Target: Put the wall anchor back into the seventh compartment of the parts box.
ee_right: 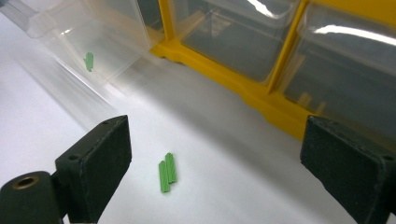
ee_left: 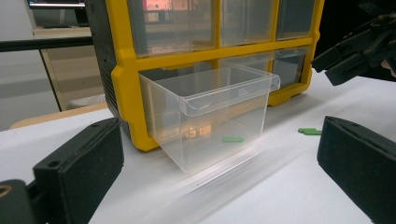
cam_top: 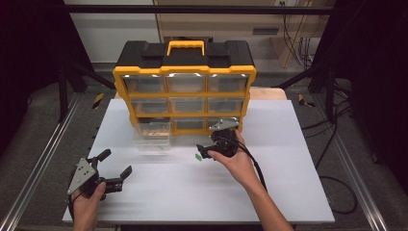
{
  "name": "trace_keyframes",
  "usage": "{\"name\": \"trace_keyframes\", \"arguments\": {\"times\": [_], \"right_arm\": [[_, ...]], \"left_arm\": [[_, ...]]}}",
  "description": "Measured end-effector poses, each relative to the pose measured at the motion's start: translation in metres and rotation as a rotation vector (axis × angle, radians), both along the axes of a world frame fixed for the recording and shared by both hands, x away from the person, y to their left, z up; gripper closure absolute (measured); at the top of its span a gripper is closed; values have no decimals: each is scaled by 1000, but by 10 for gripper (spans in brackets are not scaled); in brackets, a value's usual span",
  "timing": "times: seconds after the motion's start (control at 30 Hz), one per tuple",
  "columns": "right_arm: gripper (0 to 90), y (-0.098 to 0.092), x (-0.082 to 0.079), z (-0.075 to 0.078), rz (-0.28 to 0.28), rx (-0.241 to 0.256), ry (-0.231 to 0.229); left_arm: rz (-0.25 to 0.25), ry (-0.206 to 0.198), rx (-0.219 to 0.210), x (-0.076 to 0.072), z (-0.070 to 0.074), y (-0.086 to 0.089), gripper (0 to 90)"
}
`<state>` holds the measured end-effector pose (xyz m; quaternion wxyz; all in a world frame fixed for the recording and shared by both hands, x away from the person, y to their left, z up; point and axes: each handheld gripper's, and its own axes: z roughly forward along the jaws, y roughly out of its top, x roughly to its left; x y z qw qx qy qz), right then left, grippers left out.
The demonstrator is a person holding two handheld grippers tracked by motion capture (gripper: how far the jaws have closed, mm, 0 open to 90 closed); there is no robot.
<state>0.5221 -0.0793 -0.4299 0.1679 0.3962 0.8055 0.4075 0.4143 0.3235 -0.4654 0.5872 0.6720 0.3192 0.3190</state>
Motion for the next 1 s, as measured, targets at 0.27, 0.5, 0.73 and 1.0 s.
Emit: {"name": "trace_keyframes", "arguments": {"times": [0.27,0.5,0.73,1.0], "right_arm": [[126,5,6,-14,12,4,28],[146,10,6,-20,23,0,44],[139,13,3,-22,42,-9,54],[239,22,-3,-29,66,-1,66]], "left_arm": [[7,7,-40,3,-1,5,6],[-6,7,-21,3,-1,1,6],[-18,16,-17,5,-2,0,3],[-8,17,-8,5,-2,-1,3]]}}
